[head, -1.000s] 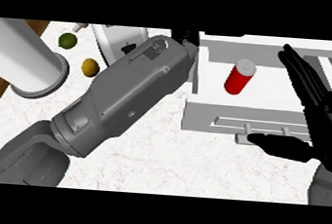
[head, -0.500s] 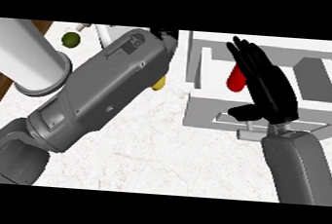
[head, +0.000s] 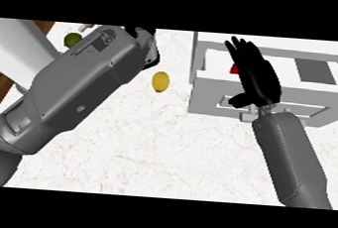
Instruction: Pick up the can, place it into the drawer and close the drawer
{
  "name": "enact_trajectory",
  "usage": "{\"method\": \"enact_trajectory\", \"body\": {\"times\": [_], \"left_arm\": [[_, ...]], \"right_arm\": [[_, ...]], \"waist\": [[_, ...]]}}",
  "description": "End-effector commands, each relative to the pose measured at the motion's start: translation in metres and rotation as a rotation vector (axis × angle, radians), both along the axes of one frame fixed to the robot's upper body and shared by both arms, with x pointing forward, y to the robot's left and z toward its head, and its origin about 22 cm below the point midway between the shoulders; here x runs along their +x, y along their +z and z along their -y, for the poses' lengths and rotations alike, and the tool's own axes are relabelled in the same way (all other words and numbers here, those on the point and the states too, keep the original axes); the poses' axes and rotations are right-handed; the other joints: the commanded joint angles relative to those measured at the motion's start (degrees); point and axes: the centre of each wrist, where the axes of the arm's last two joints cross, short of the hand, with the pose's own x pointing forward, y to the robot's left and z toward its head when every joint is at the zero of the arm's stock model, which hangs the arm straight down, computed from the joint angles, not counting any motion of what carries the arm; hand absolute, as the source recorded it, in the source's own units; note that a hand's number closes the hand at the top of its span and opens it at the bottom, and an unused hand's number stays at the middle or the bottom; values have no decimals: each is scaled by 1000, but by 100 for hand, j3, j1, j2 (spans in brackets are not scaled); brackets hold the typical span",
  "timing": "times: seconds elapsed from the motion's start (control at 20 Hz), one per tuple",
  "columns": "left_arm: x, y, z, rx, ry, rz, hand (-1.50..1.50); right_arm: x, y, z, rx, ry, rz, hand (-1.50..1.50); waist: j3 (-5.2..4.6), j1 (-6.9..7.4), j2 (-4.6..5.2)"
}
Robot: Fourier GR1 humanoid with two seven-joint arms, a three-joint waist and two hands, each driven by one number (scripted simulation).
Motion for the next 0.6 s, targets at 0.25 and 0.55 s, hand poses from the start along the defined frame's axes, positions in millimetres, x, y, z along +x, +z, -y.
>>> {"method": "enact_trajectory", "body": {"times": [0.25,0.55], "left_arm": [[-10,-9,-22,4,1,-4,-150],[-10,13,-35,-13,-3,-5,-150]], "right_arm": [[18,-50,6,-52,-69,36,-150],[37,-38,0,-38,-121,95,-150]], "waist": [[42,105,99],[43,129,120]]}}
